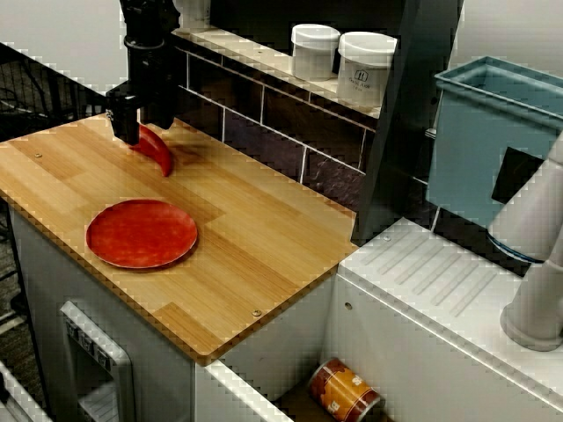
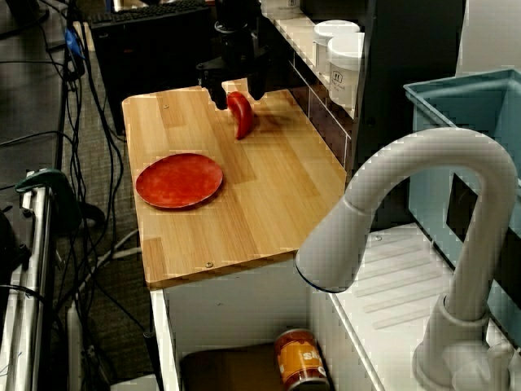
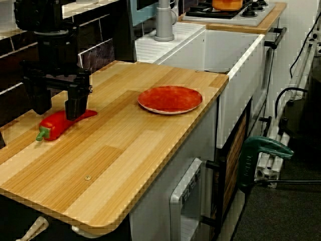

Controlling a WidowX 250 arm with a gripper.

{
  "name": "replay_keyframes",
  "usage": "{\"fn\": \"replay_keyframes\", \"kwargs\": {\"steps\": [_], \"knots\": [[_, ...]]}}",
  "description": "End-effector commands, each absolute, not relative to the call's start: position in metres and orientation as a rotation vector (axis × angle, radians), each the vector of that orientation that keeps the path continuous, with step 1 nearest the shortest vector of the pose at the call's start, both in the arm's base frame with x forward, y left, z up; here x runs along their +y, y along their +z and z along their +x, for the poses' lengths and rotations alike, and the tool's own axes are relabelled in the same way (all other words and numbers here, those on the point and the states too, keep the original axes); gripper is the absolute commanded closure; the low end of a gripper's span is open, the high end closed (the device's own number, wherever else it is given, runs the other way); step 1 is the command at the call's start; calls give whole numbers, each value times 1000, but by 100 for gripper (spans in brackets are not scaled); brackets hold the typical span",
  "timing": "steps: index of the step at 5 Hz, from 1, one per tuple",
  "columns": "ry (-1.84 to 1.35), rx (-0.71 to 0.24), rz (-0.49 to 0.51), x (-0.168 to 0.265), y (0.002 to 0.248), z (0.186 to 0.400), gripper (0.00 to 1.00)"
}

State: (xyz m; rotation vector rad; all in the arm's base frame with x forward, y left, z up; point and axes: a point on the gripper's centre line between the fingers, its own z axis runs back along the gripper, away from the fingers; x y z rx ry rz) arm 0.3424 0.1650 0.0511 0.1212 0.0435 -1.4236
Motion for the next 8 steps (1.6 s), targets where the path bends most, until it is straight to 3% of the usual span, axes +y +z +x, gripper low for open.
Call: {"fn": "replay_keyframes", "kwargs": {"steps": [1,2,3,5,6,8], "knots": [[-1397,51,198,159,51,357,0],[-1394,1,178,162,53,354,0],[-1368,3,182,162,54,352,100],[-1351,50,216,157,67,343,100],[-1392,26,192,157,89,323,100],[-1411,13,196,137,97,300,100]]}}
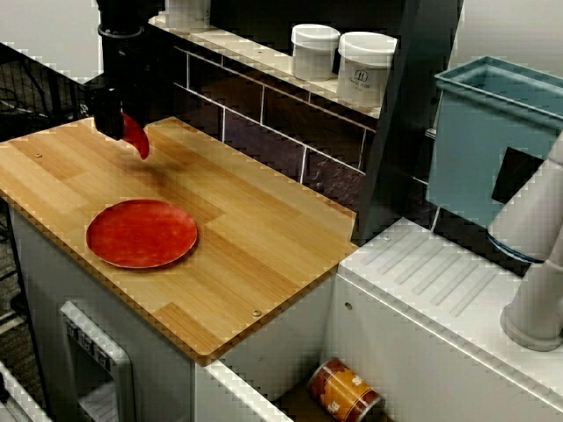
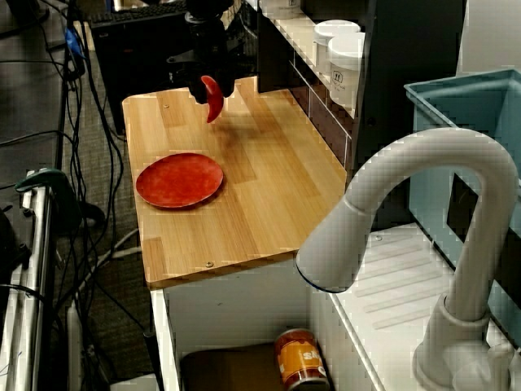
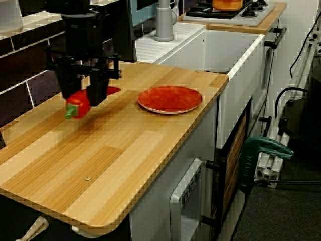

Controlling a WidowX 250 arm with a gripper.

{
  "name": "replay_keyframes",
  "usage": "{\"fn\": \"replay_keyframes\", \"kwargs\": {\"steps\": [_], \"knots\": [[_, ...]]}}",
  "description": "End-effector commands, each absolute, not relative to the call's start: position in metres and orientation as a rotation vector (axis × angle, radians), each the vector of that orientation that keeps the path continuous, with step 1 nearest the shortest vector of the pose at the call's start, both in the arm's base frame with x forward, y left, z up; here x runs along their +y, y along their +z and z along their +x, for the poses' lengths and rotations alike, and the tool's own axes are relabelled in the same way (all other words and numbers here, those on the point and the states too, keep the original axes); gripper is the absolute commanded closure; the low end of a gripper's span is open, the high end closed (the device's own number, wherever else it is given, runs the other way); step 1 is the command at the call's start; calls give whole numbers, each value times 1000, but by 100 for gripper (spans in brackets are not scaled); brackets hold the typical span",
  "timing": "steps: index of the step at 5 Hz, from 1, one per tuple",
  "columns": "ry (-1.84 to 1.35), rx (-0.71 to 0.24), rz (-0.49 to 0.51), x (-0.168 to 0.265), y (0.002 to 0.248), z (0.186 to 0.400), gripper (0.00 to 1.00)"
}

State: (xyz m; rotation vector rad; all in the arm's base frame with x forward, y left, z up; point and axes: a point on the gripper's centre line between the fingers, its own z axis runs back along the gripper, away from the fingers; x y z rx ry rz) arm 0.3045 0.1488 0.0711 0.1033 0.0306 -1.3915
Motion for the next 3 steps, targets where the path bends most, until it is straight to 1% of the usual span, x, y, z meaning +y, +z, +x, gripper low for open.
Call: {"fn": "replay_keyframes", "kwargs": {"steps": [1,2,3], "knots": [[-1437,16,185,121,100,287,100],[-1458,24,152,103,102,275,100],[-1475,47,142,87,102,261,100]]}}
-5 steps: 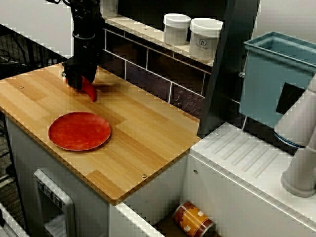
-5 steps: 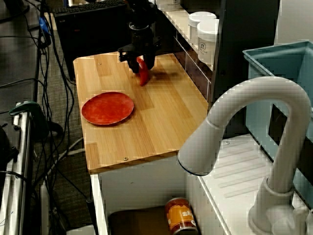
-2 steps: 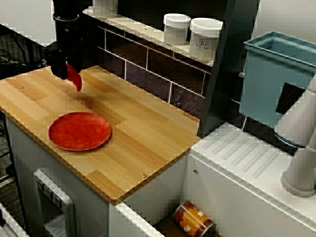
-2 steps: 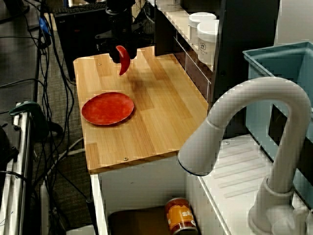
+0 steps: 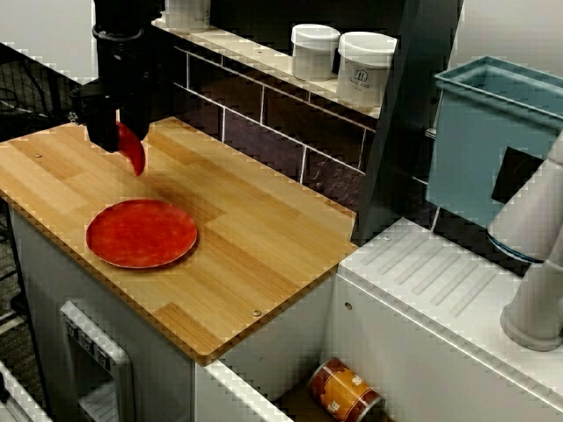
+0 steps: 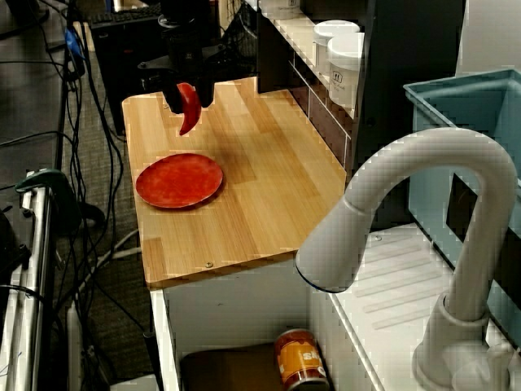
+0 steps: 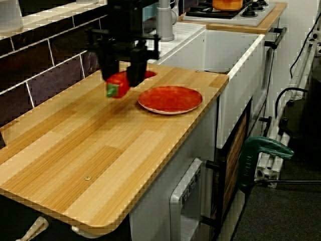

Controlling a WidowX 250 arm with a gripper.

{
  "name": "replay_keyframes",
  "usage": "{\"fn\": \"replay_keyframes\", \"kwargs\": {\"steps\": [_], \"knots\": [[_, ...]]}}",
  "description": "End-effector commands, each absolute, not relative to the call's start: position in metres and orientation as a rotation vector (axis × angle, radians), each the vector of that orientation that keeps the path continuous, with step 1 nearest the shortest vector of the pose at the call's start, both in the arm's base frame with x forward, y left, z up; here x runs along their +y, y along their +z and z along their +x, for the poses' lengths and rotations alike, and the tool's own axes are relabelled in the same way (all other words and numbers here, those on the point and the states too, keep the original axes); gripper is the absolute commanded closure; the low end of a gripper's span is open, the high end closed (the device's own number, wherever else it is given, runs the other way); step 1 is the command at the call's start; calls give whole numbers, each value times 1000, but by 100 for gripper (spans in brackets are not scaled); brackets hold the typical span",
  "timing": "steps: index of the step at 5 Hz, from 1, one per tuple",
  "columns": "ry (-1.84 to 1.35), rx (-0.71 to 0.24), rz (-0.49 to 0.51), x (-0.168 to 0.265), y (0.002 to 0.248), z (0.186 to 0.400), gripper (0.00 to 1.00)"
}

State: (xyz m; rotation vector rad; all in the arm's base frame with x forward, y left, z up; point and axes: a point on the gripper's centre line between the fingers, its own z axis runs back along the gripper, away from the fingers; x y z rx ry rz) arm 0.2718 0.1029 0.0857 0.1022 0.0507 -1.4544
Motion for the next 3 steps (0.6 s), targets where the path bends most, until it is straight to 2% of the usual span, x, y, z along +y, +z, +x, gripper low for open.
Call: {"fn": "replay_keyframes", "kwargs": {"steps": [1,2,3], "knots": [[-1579,17,202,70,101,244,100],[-1576,39,213,53,94,236,100],[-1579,64,200,46,90,236,100]]}}
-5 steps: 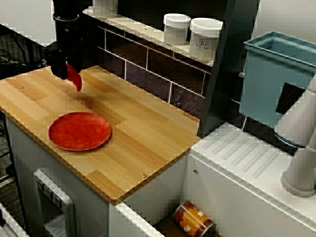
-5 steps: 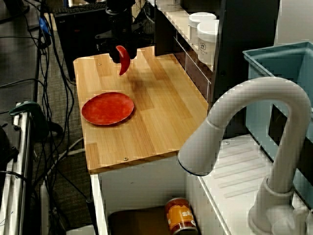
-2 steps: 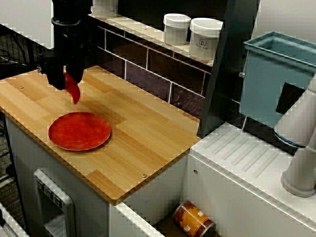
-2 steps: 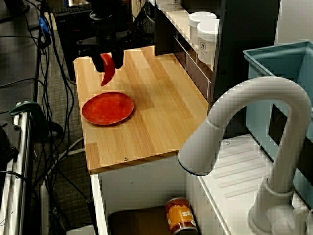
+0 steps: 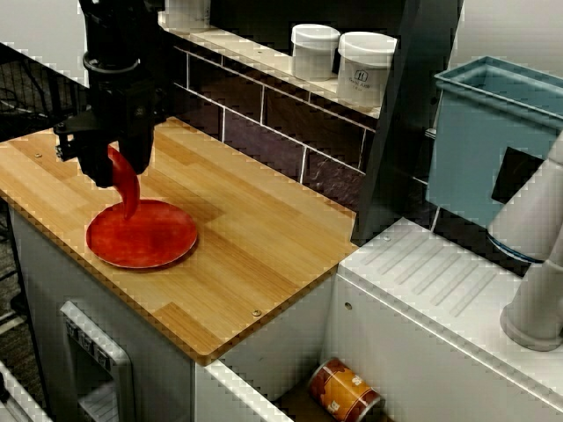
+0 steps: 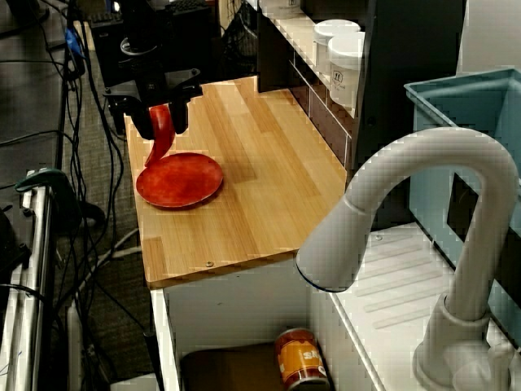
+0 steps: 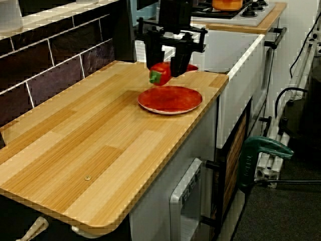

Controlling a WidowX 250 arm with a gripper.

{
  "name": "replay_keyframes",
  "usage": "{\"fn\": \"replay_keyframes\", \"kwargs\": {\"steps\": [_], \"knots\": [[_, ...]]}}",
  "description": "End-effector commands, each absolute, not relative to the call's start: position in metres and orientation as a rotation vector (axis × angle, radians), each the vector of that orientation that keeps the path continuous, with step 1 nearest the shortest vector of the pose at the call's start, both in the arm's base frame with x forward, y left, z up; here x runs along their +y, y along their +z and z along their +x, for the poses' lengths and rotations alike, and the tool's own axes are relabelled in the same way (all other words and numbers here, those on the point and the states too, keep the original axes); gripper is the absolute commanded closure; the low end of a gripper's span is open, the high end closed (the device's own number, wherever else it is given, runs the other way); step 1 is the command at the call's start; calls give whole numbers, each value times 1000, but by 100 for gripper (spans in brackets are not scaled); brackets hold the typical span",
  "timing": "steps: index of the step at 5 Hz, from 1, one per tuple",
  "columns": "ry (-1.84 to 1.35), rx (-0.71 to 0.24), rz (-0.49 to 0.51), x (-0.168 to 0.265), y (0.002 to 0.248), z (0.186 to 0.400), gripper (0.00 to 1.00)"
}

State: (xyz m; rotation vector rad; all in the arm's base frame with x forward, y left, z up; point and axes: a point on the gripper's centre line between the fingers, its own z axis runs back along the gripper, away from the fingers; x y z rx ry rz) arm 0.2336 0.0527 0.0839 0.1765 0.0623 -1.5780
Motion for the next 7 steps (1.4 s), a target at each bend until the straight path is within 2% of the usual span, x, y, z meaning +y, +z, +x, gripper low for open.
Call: {"fn": "replay_keyframes", "kwargs": {"steps": [1,2,3,5,7], "knots": [[-1563,60,181,46,87,242,100],[-1562,67,164,43,83,246,100],[-1546,78,152,42,79,252,0],[-1488,32,126,57,86,255,0],[-1328,-26,26,92,104,259,0]]}}
